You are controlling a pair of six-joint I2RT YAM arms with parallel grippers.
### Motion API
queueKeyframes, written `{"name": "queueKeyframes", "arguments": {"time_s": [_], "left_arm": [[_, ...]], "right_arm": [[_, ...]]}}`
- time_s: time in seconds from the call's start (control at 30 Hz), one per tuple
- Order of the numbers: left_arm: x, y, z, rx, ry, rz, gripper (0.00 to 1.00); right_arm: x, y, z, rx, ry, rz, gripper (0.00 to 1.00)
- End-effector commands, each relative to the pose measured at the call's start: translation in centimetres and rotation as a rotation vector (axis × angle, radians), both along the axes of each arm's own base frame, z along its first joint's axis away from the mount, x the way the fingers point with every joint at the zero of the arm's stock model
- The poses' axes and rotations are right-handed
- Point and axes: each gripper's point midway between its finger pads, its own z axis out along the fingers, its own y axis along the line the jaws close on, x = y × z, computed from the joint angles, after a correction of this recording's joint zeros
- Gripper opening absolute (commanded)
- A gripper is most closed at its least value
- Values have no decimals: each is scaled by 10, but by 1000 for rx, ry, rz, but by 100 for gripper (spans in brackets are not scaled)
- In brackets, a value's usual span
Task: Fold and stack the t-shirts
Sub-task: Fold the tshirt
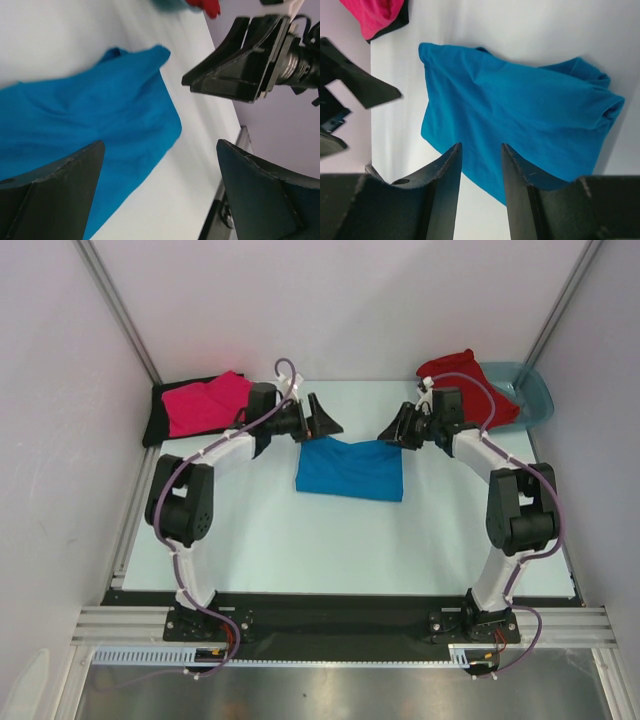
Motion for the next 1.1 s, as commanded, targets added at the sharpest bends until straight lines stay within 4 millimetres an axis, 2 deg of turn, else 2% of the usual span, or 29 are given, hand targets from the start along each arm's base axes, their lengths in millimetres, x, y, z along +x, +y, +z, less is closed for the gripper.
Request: {"name": "queueKeyframes", "arguments": {"time_s": [0.0,0.13,0.17,0.33,0.43,0.47,0.5,0.53,0.57,0.6,0.67,0.8,0.93,1.07], "left_arm": [[-23,-18,-30,-82,135,-105,100],[-29,-24,-59,-85,231,-137,100],[-27,-25,-71,-78,259,-141,100],[-23,-28,-102,-61,331,-159,100],[-11,-30,-117,-50,336,-143,100],[-1,-31,-113,-54,314,-141,100],[3,-31,-125,-47,333,-133,100],[9,-30,-128,-47,335,-123,100],[19,-31,-121,-56,307,-123,100],[25,-27,-130,-50,329,-106,100],[42,-21,-122,-63,302,-85,100],[62,-1,-122,-59,295,-31,100],[70,27,-132,-8,290,30,100],[66,53,-149,36,320,75,100]], "right_arm": [[-6,7,-9,24,43,18,42],[-3,10,-29,29,112,28,41],[-1,10,-38,25,130,31,41],[7,12,-59,13,179,29,40],[18,10,-70,8,170,29,41],[20,10,-73,12,169,30,41],[26,9,-75,13,156,21,41],[32,6,-78,14,153,13,41],[36,4,-80,17,147,10,41],[41,1,-81,17,144,2,41],[51,-6,-82,16,131,-9,40],[69,-22,-86,24,113,-44,41],[85,-39,-86,26,89,-81,41],[98,-49,-91,16,93,-98,41]]}}
